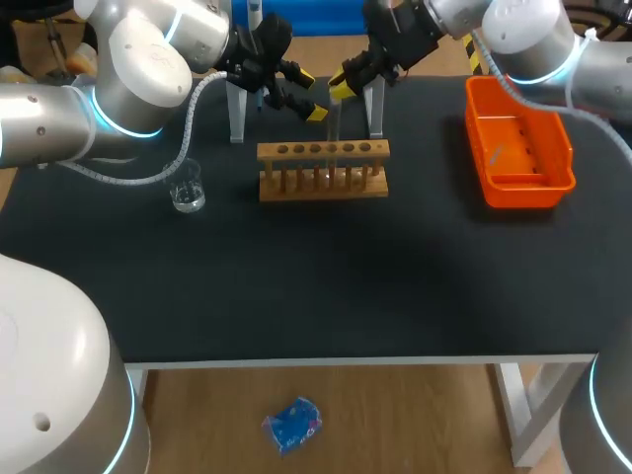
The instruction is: Invert the test tube, pick up the pipette, mount the tip to pipette, aspirate from beaker and dispense into the tube, eject the tip, return the pipette, and cap with the stopper.
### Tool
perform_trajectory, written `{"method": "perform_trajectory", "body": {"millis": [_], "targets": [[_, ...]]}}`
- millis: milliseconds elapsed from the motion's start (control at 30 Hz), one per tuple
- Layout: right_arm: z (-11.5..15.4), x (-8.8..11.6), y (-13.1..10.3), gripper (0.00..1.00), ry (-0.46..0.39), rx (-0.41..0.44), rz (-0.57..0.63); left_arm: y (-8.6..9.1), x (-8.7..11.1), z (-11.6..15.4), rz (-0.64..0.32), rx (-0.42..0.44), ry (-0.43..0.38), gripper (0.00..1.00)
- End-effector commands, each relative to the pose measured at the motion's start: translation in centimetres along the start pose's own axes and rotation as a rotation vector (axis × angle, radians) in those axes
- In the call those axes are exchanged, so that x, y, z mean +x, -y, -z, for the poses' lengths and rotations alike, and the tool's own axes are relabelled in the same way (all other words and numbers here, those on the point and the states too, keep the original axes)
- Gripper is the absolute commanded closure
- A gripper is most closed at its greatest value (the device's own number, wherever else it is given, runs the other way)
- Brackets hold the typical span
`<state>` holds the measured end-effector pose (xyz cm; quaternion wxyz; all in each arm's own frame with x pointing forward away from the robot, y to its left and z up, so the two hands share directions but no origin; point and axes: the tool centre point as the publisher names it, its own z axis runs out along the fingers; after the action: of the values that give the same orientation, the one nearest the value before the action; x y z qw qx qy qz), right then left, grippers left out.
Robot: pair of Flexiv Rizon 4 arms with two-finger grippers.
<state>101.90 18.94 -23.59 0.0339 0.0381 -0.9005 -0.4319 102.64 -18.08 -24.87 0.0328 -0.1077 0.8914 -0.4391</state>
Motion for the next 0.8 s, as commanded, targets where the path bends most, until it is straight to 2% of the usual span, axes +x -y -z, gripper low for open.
{"method": "perform_trajectory", "body": {"millis": [33,800], "targets": [[-0.5,-0.1,0.8,1.0,-0.01,0.006,-0.006,0.1,-0.1,0.1,0.002,-0.006,-0.004,0.0],[-1.4,0.1,2.2,1.0,-0.032,0.046,-0.037,0.1,-0.1,0.1,0.002,-0.006,-0.004,0.0]]}}
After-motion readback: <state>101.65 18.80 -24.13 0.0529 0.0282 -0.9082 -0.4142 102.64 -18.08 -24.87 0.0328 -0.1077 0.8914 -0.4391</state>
